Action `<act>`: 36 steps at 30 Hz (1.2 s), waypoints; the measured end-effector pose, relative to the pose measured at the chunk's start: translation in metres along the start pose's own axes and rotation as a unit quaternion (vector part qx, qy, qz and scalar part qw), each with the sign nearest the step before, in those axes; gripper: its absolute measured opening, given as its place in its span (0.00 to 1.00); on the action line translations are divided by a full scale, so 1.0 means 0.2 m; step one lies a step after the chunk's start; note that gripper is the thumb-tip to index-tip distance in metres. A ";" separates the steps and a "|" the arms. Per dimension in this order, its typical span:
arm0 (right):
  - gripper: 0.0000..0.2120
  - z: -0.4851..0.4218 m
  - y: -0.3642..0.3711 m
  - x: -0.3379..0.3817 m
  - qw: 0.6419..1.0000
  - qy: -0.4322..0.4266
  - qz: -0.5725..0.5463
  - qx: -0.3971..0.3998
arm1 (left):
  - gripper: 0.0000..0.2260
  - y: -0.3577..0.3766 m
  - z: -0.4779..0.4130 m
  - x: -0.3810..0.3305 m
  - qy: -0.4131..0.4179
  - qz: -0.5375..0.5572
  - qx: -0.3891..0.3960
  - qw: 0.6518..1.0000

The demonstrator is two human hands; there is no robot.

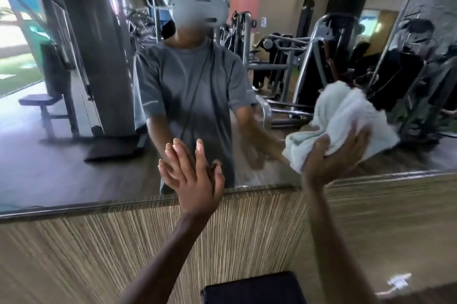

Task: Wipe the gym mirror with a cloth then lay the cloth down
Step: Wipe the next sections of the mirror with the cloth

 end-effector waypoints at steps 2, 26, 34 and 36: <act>0.30 0.16 0.02 0.13 0.980 0.187 -0.029 -0.057 | 0.32 0.00 0.01 0.00 -0.001 -0.001 -0.001 1.000; 0.24 1.16 0.11 1.27 0.852 -0.443 -0.033 0.278 | 0.43 -0.83 0.10 1.36 -0.480 -0.025 0.070 0.874; 0.24 1.62 0.31 2.05 0.633 -0.721 -0.050 0.276 | 0.31 -1.26 -0.11 2.13 -0.554 -0.091 0.033 0.827; 0.24 1.78 0.35 2.31 0.632 -0.723 -0.058 0.273 | 0.29 -1.39 -0.15 2.35 -0.544 -0.125 0.053 0.828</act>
Point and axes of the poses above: each hand's wrist, its own z-axis away from the middle knuckle, its own y-axis out of the palm, x = y × z, the point moved 3 cm from there along -z, towards the middle knuckle, and after that the axes turned 5 degrees about -y, right-handed, at the moved point
